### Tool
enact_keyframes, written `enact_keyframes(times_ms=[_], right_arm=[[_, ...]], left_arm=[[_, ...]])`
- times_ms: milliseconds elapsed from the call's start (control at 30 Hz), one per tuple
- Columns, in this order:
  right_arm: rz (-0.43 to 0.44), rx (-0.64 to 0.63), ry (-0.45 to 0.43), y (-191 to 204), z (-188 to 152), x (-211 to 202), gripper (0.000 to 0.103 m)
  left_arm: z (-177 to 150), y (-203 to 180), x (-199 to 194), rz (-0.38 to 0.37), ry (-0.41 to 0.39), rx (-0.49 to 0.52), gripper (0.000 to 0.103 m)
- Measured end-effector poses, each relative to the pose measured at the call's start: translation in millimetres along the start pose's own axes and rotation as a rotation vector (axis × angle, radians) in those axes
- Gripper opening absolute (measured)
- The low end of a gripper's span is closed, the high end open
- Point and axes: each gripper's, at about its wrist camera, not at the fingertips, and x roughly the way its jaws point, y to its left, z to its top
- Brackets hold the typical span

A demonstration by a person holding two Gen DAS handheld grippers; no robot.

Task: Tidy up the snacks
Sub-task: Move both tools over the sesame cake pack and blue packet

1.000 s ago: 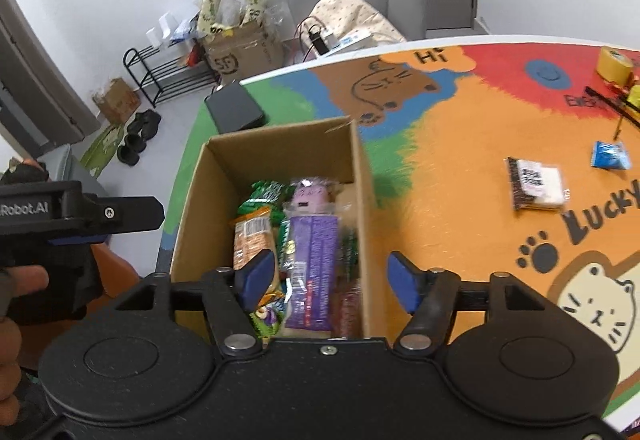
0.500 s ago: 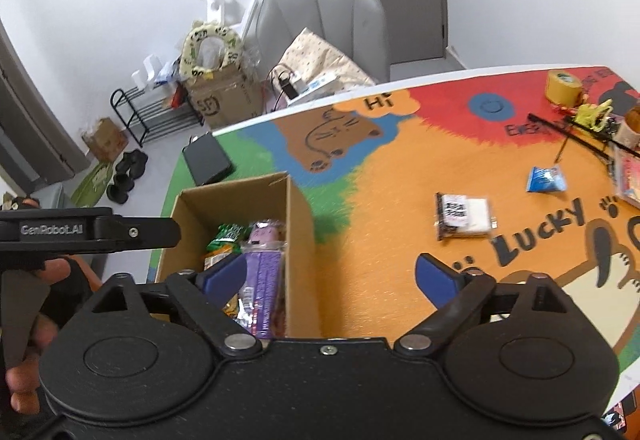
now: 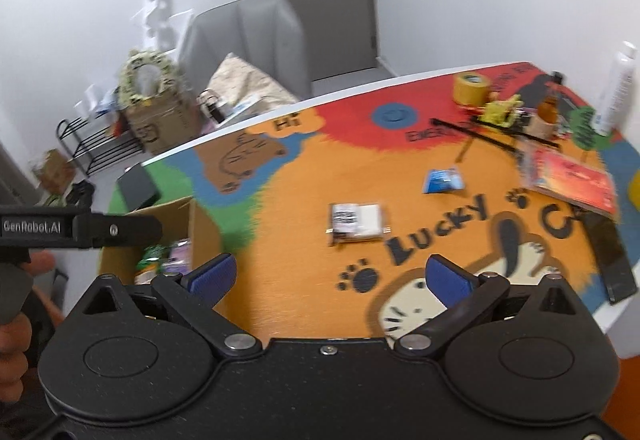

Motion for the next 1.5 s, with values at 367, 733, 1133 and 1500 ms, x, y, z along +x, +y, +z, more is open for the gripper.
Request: enact_keyframes(times_ms=[367, 733, 1133, 1500], right_arm=[[-0.073, 0.086, -0.034, -58, 4, -8, 0.103], [-0.102, 0.132, 0.013, -94, 21, 24, 0.103], [-0.149, 0.161, 0.110, -125, 37, 83, 0.102], [-0.140, 0.151, 0.188, -133, 45, 131, 0.099]], left_arm=[[13, -53, 35, -0.058, 0.041, 0.065, 0.103], [37, -83, 86, -0.032, 0.093, 0.069, 0.101], [50, -92, 155, 0.020, 0.150, 0.035, 0.100], [49, -94, 208, 0.051, 0.199, -0.005, 0.099]])
